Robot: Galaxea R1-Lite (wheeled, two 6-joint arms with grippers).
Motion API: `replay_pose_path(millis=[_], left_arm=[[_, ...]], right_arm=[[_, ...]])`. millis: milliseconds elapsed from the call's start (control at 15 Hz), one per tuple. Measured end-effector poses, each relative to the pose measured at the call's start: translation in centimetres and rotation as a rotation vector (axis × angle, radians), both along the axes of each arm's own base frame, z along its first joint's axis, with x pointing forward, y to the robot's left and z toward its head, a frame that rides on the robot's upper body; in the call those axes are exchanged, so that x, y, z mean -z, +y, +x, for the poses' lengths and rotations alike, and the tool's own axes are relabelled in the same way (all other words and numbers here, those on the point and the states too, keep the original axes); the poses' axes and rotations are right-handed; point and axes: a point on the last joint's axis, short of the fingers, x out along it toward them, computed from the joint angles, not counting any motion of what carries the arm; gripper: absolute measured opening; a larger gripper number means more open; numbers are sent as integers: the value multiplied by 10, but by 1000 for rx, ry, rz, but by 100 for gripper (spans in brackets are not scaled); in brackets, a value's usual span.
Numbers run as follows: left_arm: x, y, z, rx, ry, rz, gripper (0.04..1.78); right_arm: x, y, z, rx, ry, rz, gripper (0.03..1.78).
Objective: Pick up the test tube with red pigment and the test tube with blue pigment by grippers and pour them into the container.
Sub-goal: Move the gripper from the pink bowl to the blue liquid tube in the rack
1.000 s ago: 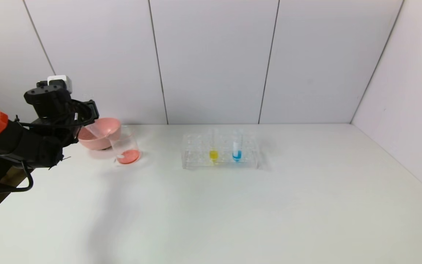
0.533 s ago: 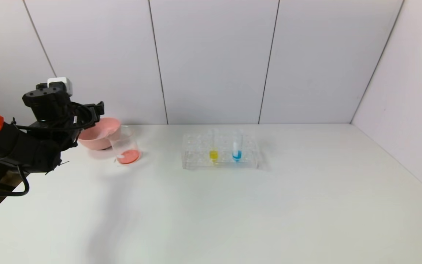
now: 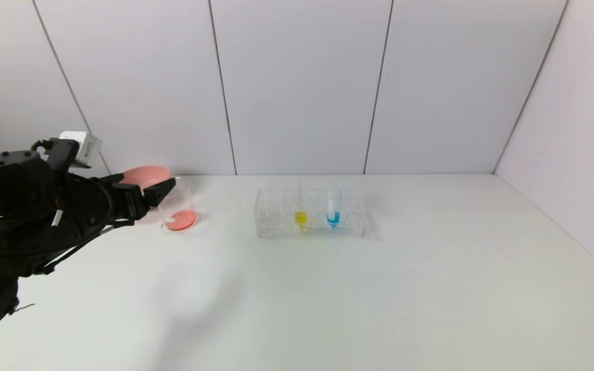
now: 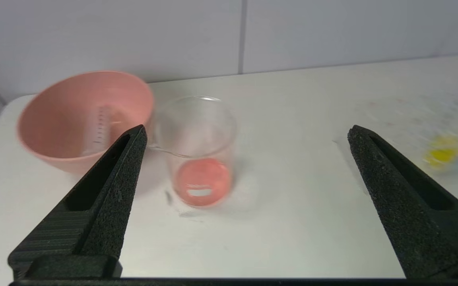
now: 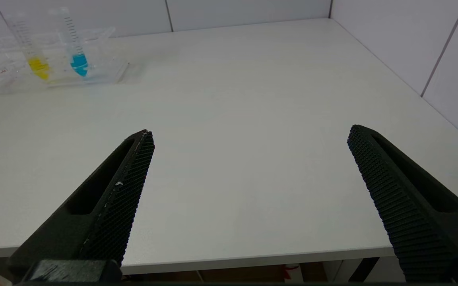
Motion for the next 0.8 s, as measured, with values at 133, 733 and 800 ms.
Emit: replay_pose_path(millis=[133, 733, 800], left_arm=[[-4, -15, -31, 199, 1, -9, 176], [-18, -147, -128, 582, 99, -92, 176], [-21, -166, -130, 540, 92, -110, 176]], right_arm=[[0, 0, 0, 0, 0, 0, 178], [0, 0, 0, 0, 0, 0, 177], [0, 0, 0, 0, 0, 0, 177]])
